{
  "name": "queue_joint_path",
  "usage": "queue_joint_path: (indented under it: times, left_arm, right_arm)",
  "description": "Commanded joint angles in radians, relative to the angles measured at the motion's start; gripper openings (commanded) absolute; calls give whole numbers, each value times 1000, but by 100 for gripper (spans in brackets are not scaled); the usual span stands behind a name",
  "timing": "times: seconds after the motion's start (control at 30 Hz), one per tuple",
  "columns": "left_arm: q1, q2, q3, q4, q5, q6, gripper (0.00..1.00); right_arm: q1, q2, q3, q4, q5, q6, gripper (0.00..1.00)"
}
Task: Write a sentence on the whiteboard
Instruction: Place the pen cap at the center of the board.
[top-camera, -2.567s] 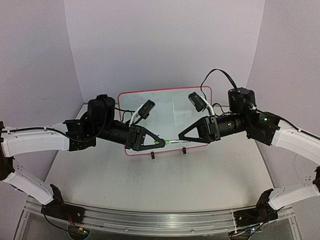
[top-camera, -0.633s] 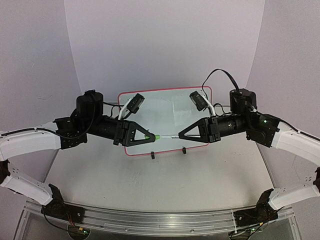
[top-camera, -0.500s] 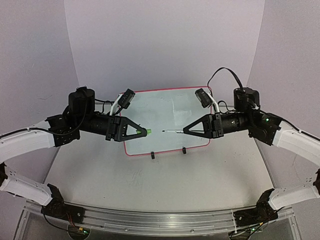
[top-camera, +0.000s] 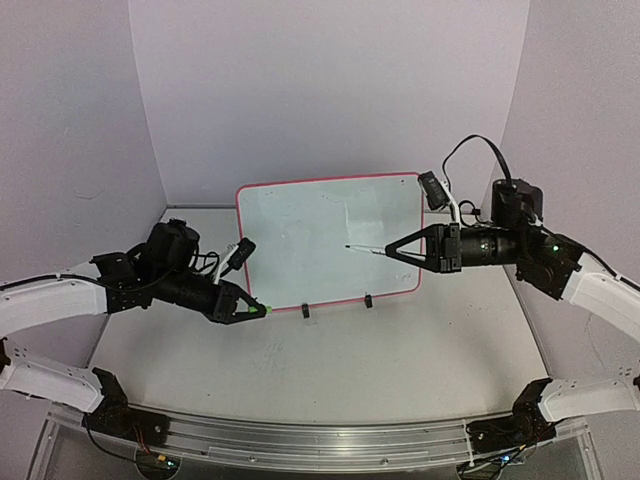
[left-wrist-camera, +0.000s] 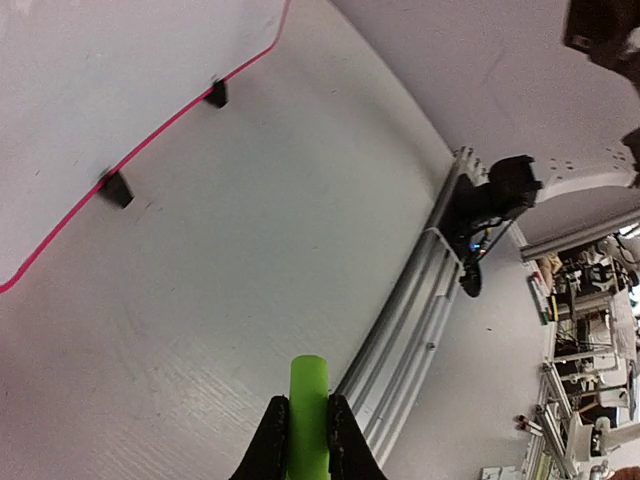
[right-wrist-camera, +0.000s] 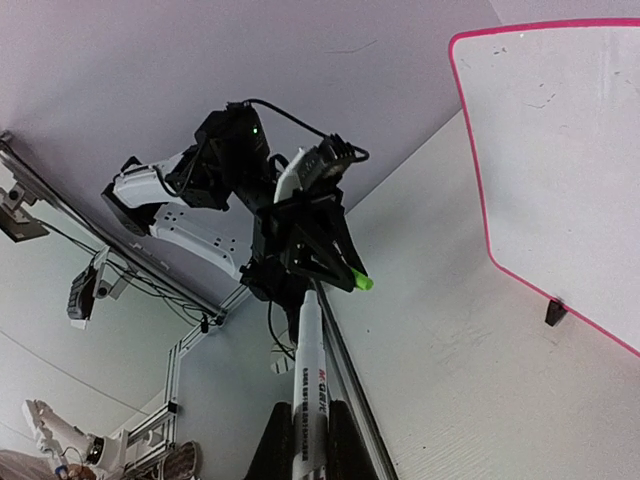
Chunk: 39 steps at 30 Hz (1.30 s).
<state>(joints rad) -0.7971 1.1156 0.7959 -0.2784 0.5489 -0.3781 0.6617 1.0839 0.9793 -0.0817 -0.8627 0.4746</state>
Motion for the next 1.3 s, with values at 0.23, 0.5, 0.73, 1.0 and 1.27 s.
queue_joint_path:
  times: [0.23, 0.5, 0.73, 1.0, 1.27]
  left_arm:
    - [-2, 159, -158, 123, -177, -74, 0]
    - [-2, 257, -199, 172, -191, -83, 7]
    - [-2, 297, -202, 192, -206, -99, 19]
    - [-2, 266, -201, 160, -270, -102, 40]
    - [0, 172, -192, 97, -344, -113, 70]
  right_arm:
    - [0, -55, -106, 49, 273, 23, 0]
    - [50, -14, -118, 55, 315, -1, 0]
    - [64, 10, -113, 55, 329, -10, 0]
    - [78, 14, -112, 53, 352, -14, 0]
    - [103, 18, -104, 41, 380, -22, 0]
